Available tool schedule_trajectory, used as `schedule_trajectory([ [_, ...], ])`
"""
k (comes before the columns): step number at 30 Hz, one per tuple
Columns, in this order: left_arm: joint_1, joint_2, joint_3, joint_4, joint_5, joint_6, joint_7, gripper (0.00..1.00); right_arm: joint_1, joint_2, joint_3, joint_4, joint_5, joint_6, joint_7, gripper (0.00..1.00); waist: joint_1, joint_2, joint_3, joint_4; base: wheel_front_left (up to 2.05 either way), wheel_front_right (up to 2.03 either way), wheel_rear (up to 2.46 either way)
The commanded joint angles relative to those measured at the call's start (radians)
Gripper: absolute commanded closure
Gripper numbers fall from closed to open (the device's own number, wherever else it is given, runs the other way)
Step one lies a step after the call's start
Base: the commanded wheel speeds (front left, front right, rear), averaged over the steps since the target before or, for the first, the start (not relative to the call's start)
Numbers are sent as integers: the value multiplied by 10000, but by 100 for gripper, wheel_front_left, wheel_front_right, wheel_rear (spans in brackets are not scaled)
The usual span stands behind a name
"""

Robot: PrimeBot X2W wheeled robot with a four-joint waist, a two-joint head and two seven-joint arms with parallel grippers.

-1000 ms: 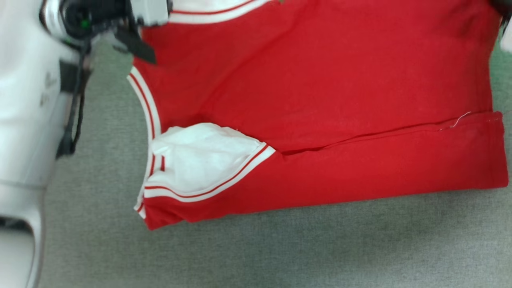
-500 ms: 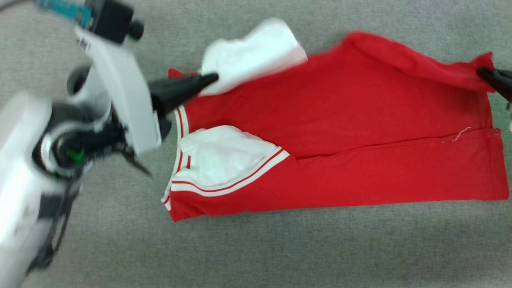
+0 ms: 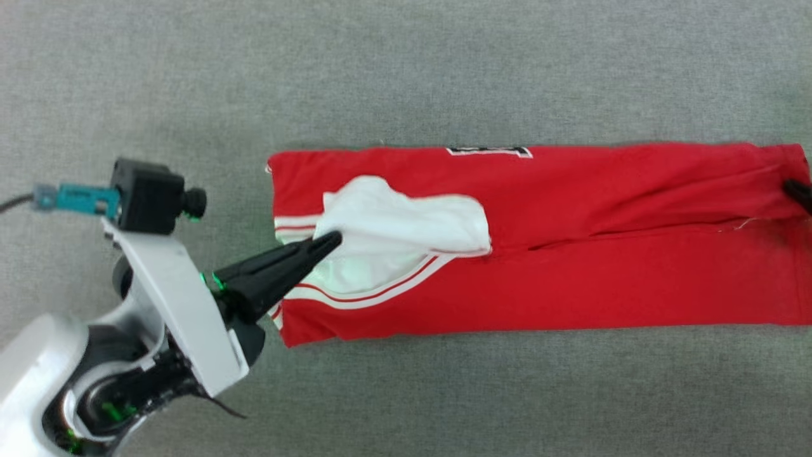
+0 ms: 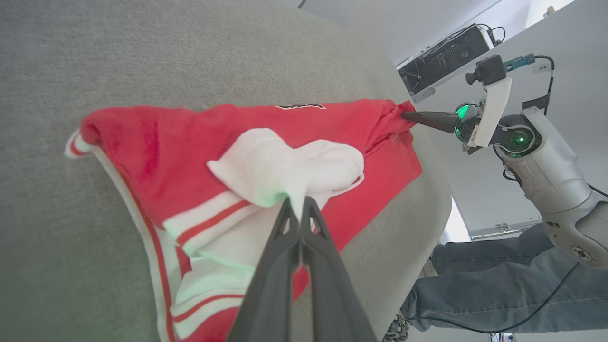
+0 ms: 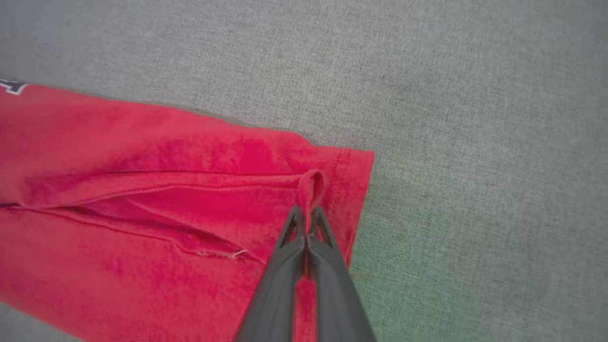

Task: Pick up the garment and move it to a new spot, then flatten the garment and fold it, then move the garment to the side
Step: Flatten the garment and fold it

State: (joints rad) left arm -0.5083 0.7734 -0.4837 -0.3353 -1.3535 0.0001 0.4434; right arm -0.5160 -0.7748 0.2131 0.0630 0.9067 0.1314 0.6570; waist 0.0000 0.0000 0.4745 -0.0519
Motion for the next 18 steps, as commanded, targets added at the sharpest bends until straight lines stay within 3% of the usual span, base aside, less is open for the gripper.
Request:
schedule_trajectory([
  [1, 237, 28, 44, -140, 35, 77, -172, 100, 274, 60, -297, -171, -196, -15, 126, 100, 0, 0, 19, 34, 0, 0, 0],
  [6, 506, 60, -160, -54, 553, 219, -364, 100, 588, 451, -639, -423, -526, -15, 470, 98, 0, 0, 73, 20, 0, 0, 0],
  [8, 474, 18, -222, 39, 784, 249, -469, 100, 601, 620, -744, -505, -699, -15, 559, 24, 0, 0, 87, 11, 0, 0, 0],
  [9, 463, -39, -268, 75, 839, 241, -482, 97, 604, 736, -790, -565, -726, -15, 596, 0, 0, 0, 87, 12, 0, 0, 0],
  [10, 412, -42, -251, 107, 944, 255, -553, 83, 598, 887, -881, -605, -659, -15, 626, 0, 0, 0, 81, 7, 0, 0, 0],
  [12, 358, -107, -223, 201, 1027, 337, -659, 22, 628, 1041, -1051, -728, -517, -15, 738, 0, 0, 0, 45, -8, 0, 0, 0],
  [13, 362, -132, -198, 239, 1096, 374, -735, 0, 666, 1114, -1139, -772, -427, -15, 827, 0, 0, 0, 15, -22, 0, 0, 0],
  [18, 506, -260, -78, 427, 1261, 553, -1106, 0, 833, 1189, -1487, -941, -156, -15, 1395, 0, 0, 0, -146, -57, 0, 0, 0],
])
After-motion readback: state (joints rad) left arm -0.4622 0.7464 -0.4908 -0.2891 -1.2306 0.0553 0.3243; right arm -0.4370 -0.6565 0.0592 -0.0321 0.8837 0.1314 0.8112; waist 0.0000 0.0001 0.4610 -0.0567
